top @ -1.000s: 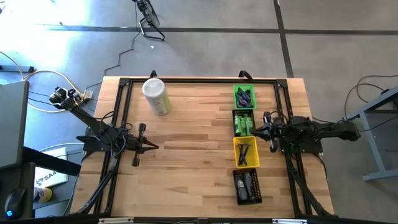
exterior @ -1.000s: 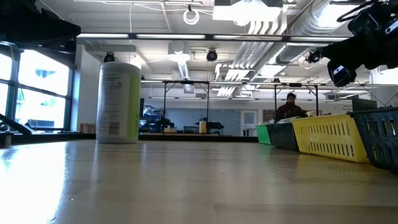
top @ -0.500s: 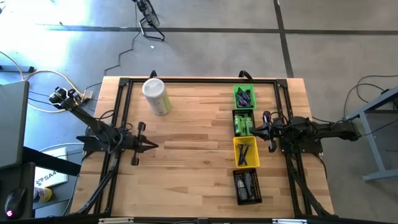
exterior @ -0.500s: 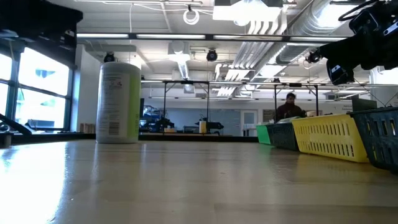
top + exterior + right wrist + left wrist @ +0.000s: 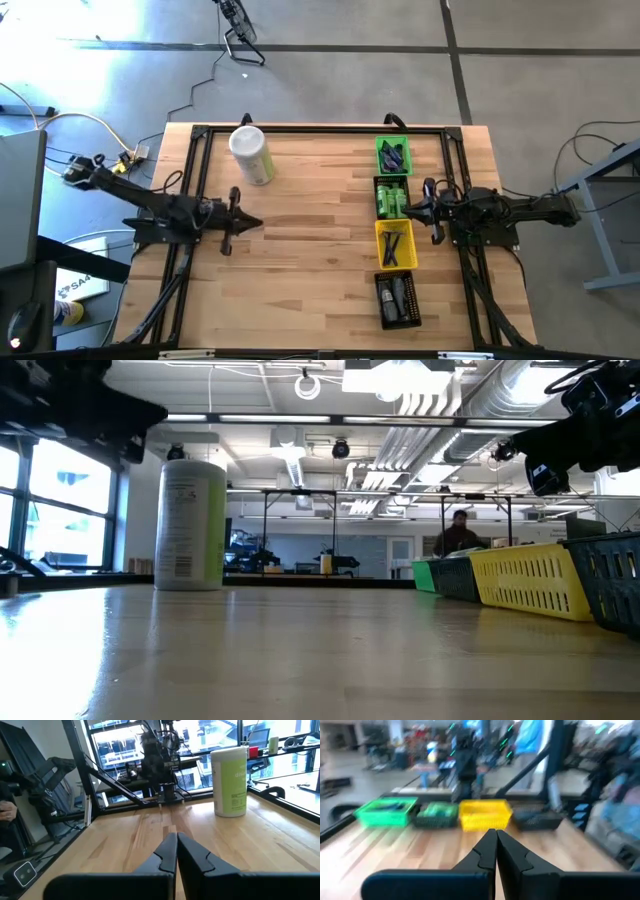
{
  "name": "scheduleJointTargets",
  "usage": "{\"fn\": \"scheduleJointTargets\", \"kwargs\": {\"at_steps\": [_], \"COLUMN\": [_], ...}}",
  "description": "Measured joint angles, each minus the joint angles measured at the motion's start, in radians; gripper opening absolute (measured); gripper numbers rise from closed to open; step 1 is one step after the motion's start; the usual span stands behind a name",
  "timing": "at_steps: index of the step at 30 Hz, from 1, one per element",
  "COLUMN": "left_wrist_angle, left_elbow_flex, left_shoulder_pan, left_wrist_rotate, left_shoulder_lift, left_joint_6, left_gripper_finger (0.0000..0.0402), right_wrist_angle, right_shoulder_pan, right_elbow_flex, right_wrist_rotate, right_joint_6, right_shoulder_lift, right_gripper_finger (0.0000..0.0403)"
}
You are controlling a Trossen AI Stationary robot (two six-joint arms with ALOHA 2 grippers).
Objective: Pick & Place Travel size toiletries
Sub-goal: Return to Home Position
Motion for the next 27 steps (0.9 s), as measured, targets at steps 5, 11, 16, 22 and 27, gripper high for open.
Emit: {"fn": "scheduleJointTargets", "kwargs": {"at_steps": [5, 11, 16, 22, 27], "left_wrist_angle": [0.007, -0.318, -0.465, -0.578, -0.612], "left_elbow_flex": [0.022, 0.135, 0.171, 0.164, 0.169], "left_shoulder_pan": [0.109, 0.177, 0.175, 0.175, 0.175], "left_wrist_rotate": [0.135, 0.178, 0.181, 0.179, 0.171], "left_shoulder_lift": [-0.029, -0.126, -0.246, -0.433, -0.510], "left_joint_6": [0.004, 0.028, 0.049, 0.057, 0.057], "left_gripper_finger": [0.0007, 0.0007, 0.0007, 0.0007, 0.0007], "right_wrist_angle": [0.008, 0.010, 0.014, 0.014, 0.015], "right_shoulder_pan": [0.000, 0.000, 0.000, 0.000, 0.000], "right_elbow_flex": [-0.001, -0.001, -0.002, -0.002, -0.002], "right_wrist_rotate": [0.001, 0.000, 0.000, -0.001, -0.002], "right_joint_6": [0.000, 0.000, 0.000, 0.000, 0.000], "right_shoulder_lift": [0.000, 0.000, 0.000, 0.000, 0.000], "right_gripper_finger": [0.0004, 0.0004, 0.0005, 0.0003, 0.0004]}}
